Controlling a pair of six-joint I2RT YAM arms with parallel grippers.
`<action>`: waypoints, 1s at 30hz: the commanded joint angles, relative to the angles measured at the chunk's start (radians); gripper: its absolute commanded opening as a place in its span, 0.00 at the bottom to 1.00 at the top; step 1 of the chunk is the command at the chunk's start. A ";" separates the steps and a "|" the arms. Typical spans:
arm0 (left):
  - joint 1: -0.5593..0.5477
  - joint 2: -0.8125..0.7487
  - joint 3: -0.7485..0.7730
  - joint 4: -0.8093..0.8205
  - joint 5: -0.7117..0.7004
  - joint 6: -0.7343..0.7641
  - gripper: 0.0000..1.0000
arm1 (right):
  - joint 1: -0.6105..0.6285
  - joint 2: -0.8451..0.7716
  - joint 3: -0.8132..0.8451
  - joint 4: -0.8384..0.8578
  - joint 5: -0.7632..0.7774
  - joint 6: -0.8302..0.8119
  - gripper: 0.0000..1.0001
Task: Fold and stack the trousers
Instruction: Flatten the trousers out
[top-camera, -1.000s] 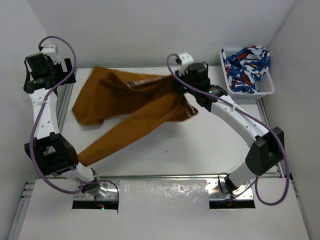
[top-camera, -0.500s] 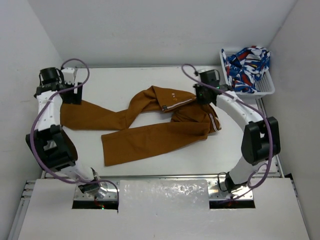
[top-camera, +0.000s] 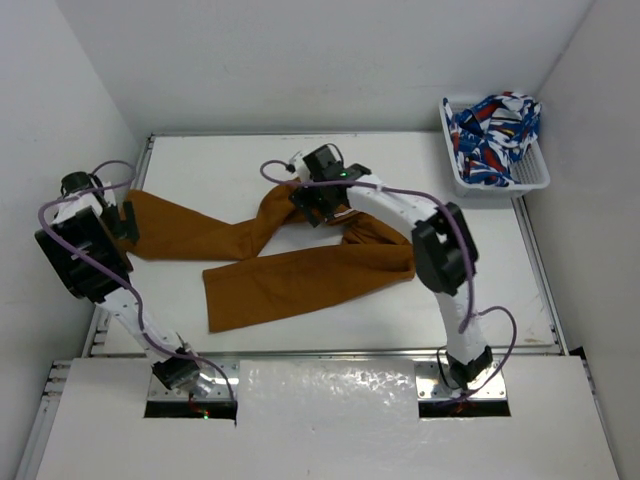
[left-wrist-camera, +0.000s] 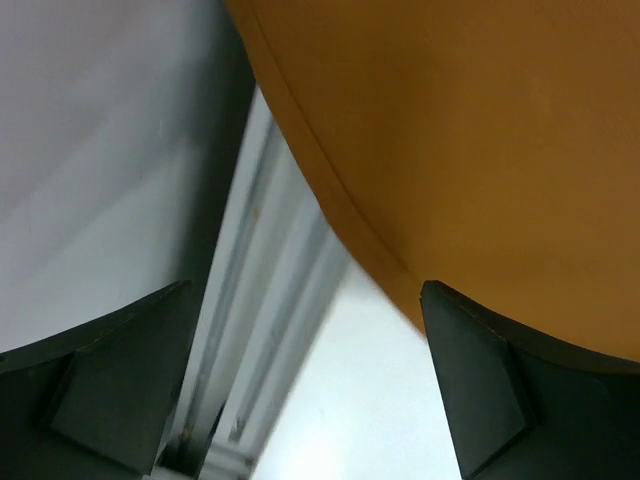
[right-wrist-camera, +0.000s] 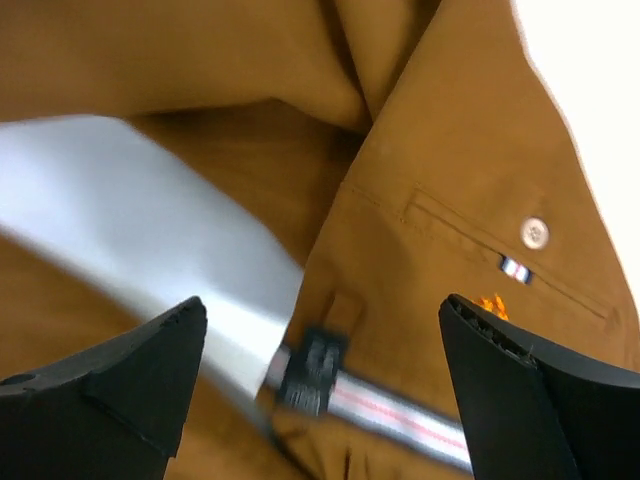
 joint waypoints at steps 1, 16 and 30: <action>-0.017 0.062 0.073 0.048 0.011 -0.050 0.94 | 0.000 0.150 0.145 -0.172 0.160 -0.070 0.92; -0.074 0.141 -0.005 0.094 0.096 0.002 0.00 | -0.019 -0.022 0.344 -0.144 0.467 -0.141 0.00; -0.052 -0.153 0.222 -0.031 0.149 0.117 0.00 | -0.261 -0.798 -0.122 0.140 0.439 -0.106 0.00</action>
